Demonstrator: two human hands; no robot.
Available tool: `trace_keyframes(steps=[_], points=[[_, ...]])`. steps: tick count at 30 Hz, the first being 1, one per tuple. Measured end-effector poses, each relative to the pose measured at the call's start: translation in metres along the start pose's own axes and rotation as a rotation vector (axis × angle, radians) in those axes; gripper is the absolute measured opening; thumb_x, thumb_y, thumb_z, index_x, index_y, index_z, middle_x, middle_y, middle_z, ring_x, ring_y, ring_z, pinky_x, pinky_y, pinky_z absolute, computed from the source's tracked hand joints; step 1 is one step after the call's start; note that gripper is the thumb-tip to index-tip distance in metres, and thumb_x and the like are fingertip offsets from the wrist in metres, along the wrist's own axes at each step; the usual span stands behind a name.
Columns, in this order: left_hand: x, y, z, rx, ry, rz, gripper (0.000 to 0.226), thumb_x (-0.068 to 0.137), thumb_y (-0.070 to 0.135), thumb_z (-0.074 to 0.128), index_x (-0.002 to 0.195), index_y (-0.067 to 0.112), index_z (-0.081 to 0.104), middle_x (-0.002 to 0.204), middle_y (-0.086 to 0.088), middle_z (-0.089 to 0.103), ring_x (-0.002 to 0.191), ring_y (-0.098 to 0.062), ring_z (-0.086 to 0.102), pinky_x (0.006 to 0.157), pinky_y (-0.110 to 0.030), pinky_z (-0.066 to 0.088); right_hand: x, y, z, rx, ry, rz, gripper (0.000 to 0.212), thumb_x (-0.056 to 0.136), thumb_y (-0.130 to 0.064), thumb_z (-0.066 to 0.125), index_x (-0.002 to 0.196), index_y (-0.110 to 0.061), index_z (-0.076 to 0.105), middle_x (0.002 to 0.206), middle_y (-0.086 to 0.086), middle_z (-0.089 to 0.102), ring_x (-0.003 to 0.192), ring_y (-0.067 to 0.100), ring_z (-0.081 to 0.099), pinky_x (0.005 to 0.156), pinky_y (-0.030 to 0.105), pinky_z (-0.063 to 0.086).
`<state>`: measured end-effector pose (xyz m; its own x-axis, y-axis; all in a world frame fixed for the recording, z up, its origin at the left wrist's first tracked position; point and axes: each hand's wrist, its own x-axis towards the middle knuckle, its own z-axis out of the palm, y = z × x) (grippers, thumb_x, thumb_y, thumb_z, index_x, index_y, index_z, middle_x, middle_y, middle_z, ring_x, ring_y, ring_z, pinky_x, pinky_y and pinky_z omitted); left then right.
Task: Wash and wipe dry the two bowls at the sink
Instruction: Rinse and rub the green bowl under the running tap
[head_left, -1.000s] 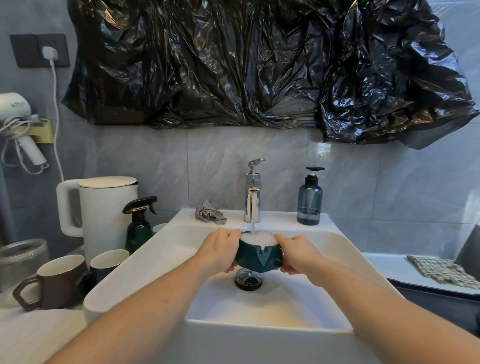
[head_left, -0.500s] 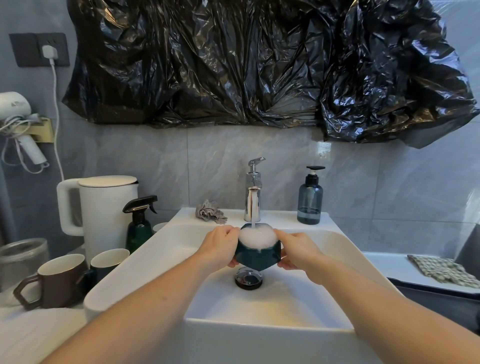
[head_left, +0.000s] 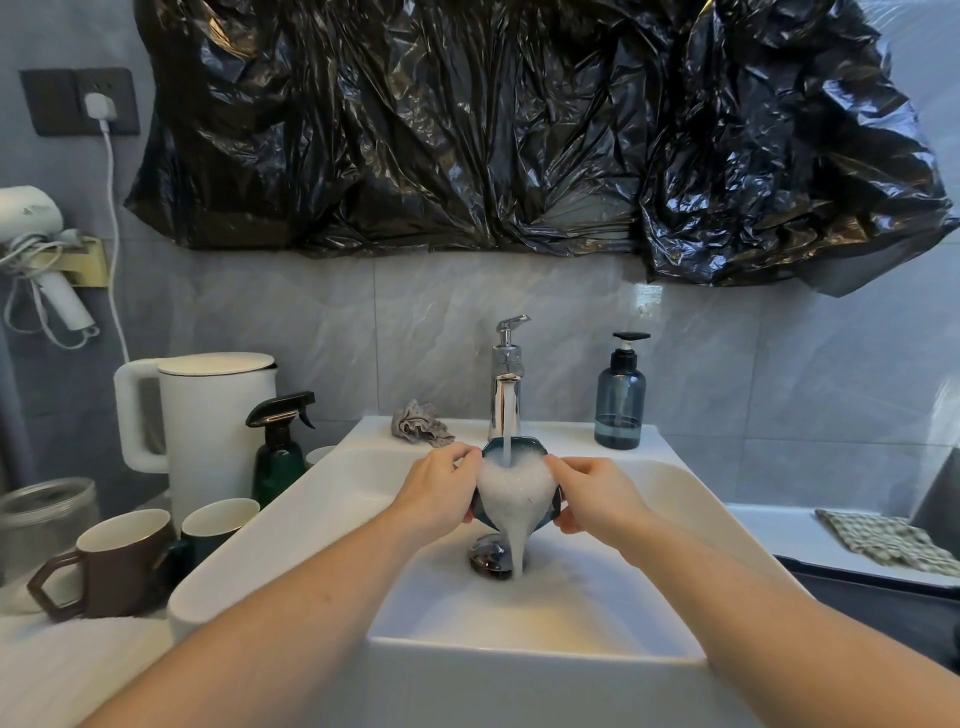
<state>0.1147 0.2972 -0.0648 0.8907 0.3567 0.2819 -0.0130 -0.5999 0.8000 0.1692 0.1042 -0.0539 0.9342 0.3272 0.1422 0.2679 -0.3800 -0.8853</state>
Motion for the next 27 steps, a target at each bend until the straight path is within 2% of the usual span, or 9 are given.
trace_keyframes(steps=[3,5,7,9,12,15,19,24,27], points=[[0.002,-0.002,0.001,0.007,0.006,0.022,0.029,0.109,0.034,0.041,0.108,0.025,0.069,0.086,-0.017,0.076,0.070,-0.027,0.073,0.084,-0.047,0.061,0.001,0.002,0.001,0.001,0.001,-0.032,0.022,0.105,-0.041,0.048,0.102,-0.034,0.068,0.097,0.012,0.075,0.067,0.019,0.065,0.071,0.026,0.059],[0.004,-0.004,0.002,0.004,0.005,0.032,0.029,0.109,0.034,0.041,0.116,0.027,0.069,0.082,-0.009,0.074,0.078,-0.030,0.075,0.087,-0.047,0.061,0.003,0.004,0.001,0.007,0.008,-0.043,0.026,0.105,-0.042,0.049,0.121,-0.034,0.068,0.099,0.009,0.076,0.069,0.019,0.067,0.073,0.027,0.061],[0.007,-0.006,0.002,0.005,0.006,0.045,0.032,0.109,0.034,0.041,0.121,0.027,0.070,0.083,-0.003,0.075,0.081,-0.028,0.076,0.089,-0.047,0.061,0.006,0.005,0.001,-0.002,0.019,-0.040,0.039,0.104,-0.042,0.051,0.140,-0.030,0.062,0.096,0.004,0.075,0.071,0.019,0.070,0.065,0.021,0.059],[0.008,-0.007,0.002,0.021,0.010,0.063,0.034,0.109,0.035,0.040,0.126,0.029,0.069,0.085,0.000,0.074,0.083,-0.026,0.074,0.091,-0.045,0.060,0.007,0.005,0.002,-0.004,0.026,-0.045,0.043,0.104,-0.043,0.051,0.144,-0.029,0.058,0.092,0.000,0.075,0.076,0.022,0.073,0.064,0.022,0.060],[0.009,-0.009,0.003,0.020,0.035,0.082,0.032,0.109,0.038,0.042,0.128,0.034,0.067,0.092,0.007,0.073,0.094,-0.025,0.072,0.096,-0.048,0.058,0.009,0.006,0.002,0.012,0.027,-0.057,0.044,0.104,-0.043,0.052,0.145,-0.029,0.057,0.092,-0.002,0.075,0.082,0.026,0.075,0.073,0.031,0.064],[0.011,-0.012,0.004,0.006,0.038,0.087,0.032,0.107,0.041,0.042,0.128,0.038,0.067,0.100,0.007,0.074,0.095,-0.023,0.071,0.095,-0.050,0.059,0.010,0.007,0.003,0.011,0.030,-0.062,0.042,0.104,-0.040,0.052,0.144,-0.029,0.058,0.092,-0.002,0.075,0.080,0.026,0.075,0.075,0.034,0.065],[0.012,-0.013,0.003,-0.005,0.041,0.096,0.046,0.099,0.051,0.040,0.132,0.035,0.067,0.113,0.006,0.074,0.107,-0.022,0.070,0.098,-0.050,0.059,0.010,0.008,0.003,0.024,0.016,-0.068,0.037,0.104,-0.035,0.052,0.139,-0.026,0.058,0.093,0.001,0.074,0.081,0.028,0.075,0.071,0.032,0.064],[0.011,-0.012,0.002,0.027,0.048,0.109,0.037,0.109,0.040,0.041,0.136,0.032,0.066,0.121,0.004,0.073,0.114,-0.022,0.067,0.100,-0.049,0.058,0.010,0.009,0.004,0.039,-0.020,-0.051,0.032,0.103,-0.031,0.057,0.133,-0.022,0.057,0.093,0.003,0.075,0.083,0.031,0.076,0.066,0.029,0.064],[0.009,-0.010,0.001,0.079,0.054,0.107,0.040,0.109,0.041,0.041,0.139,0.030,0.064,0.125,0.002,0.072,0.115,-0.025,0.067,0.102,-0.049,0.056,0.009,0.009,0.005,0.028,-0.039,-0.051,0.031,0.103,-0.029,0.059,0.133,-0.021,0.056,0.093,0.004,0.076,0.082,0.030,0.076,0.066,0.029,0.064]])
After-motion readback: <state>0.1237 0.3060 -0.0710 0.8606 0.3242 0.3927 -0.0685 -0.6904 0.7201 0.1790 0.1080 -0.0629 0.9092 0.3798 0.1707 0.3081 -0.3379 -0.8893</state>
